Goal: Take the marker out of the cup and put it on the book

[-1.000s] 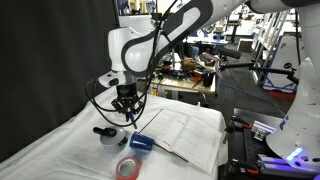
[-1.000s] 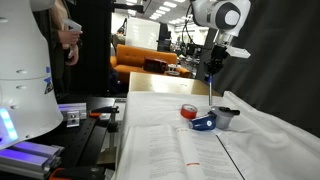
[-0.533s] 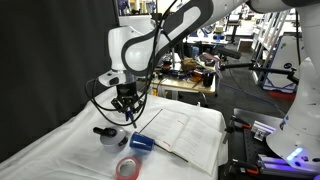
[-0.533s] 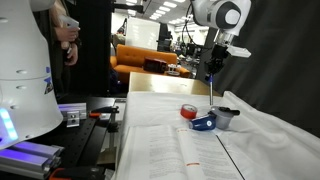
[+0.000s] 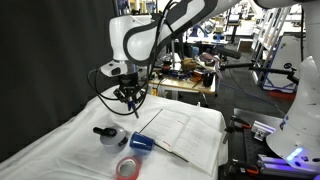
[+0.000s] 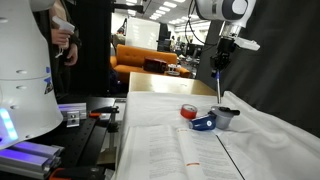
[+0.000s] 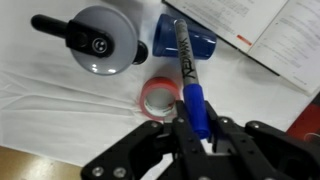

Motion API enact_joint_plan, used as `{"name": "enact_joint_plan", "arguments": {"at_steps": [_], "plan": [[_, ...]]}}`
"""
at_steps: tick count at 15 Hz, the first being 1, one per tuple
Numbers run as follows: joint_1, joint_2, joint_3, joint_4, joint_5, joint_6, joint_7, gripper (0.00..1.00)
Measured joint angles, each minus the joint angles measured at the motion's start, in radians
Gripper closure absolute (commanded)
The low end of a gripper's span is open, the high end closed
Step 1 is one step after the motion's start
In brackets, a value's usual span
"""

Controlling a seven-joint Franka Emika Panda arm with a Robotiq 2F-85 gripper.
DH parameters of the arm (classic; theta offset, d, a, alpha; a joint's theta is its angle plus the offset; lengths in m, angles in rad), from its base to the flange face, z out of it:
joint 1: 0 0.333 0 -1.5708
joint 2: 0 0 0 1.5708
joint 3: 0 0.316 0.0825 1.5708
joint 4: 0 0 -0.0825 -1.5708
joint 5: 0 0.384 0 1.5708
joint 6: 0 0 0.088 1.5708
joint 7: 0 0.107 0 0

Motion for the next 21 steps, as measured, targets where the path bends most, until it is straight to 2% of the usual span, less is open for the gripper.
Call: {"name": "enact_joint_plan", "arguments": {"at_steps": [5, 8, 15, 21], "plan": [[0.0, -0.052, -0.054, -0.093, -0.096, -0.226, 0.094, 0.95], [0.0, -0.059, -0.065, -0.138, -0.112, -0.296, 0.126, 0.95], [-0.008, -0.043, -0.078, -0.232, -0.113, -0.296, 0.156, 0.95], [-0.041, 0.022, -0.1, -0.293, -0.113, -0.23, 0.156, 0.95]]}}
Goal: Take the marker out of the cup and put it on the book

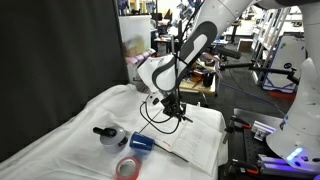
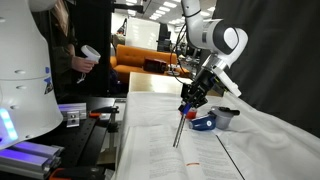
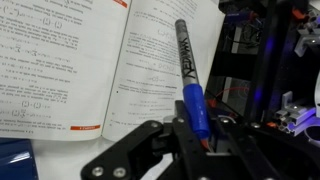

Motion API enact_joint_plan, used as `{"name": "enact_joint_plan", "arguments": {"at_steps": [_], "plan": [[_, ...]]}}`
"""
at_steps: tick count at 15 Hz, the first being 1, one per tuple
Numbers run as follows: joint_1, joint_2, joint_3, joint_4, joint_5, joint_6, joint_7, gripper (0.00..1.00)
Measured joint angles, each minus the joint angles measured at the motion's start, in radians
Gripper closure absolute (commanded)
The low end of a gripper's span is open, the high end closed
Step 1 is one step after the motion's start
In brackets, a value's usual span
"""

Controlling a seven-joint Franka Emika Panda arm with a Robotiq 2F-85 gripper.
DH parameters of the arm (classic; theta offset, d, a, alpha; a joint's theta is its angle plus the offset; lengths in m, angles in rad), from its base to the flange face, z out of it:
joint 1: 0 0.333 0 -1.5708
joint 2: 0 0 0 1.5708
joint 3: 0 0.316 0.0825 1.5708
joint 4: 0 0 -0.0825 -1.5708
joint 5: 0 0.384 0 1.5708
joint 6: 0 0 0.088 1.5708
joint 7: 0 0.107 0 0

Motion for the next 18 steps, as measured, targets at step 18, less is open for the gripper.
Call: {"name": "enact_joint_plan", "arguments": {"at_steps": [18], "plan": [[-0.058, 0.133, -0.021, 0.074, -0.028, 0.163, -0.027, 0.71]]}}
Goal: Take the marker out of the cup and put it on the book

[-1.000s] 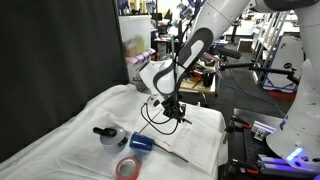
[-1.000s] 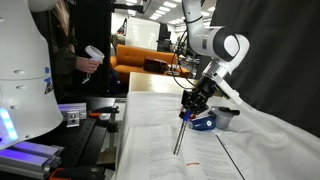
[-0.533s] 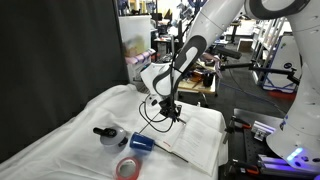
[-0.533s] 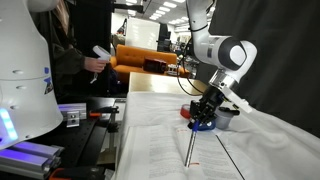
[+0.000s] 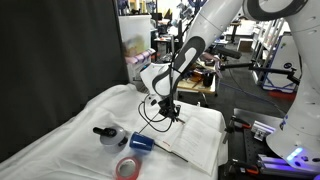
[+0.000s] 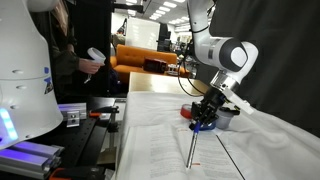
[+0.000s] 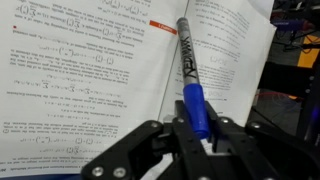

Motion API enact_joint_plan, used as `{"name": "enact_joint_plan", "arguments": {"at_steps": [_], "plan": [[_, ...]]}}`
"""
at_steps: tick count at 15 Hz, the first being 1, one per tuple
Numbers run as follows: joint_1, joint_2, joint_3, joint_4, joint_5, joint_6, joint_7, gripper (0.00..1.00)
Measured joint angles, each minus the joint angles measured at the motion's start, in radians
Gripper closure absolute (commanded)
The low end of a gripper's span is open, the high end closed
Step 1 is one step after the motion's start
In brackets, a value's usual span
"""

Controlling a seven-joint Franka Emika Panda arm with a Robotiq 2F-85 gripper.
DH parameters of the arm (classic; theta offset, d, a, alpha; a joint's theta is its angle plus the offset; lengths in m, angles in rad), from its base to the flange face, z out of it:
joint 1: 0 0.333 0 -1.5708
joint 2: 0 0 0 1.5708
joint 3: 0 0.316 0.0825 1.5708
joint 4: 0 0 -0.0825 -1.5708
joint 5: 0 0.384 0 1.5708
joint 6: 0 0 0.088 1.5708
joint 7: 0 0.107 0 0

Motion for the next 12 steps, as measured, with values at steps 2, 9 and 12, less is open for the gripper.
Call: {"name": "enact_joint_plan", "arguments": {"at_steps": [2, 9, 12], "plan": [[-0.005, 0.0, 0.003, 0.001, 0.006, 0.001, 0.0, 0.75], [-0.015, 0.004, 0.01, 0.005, 0.012, 0.018, -0.006, 0.56], [-0.016, 0.004, 0.011, 0.005, 0.012, 0.018, -0.006, 0.56]]}}
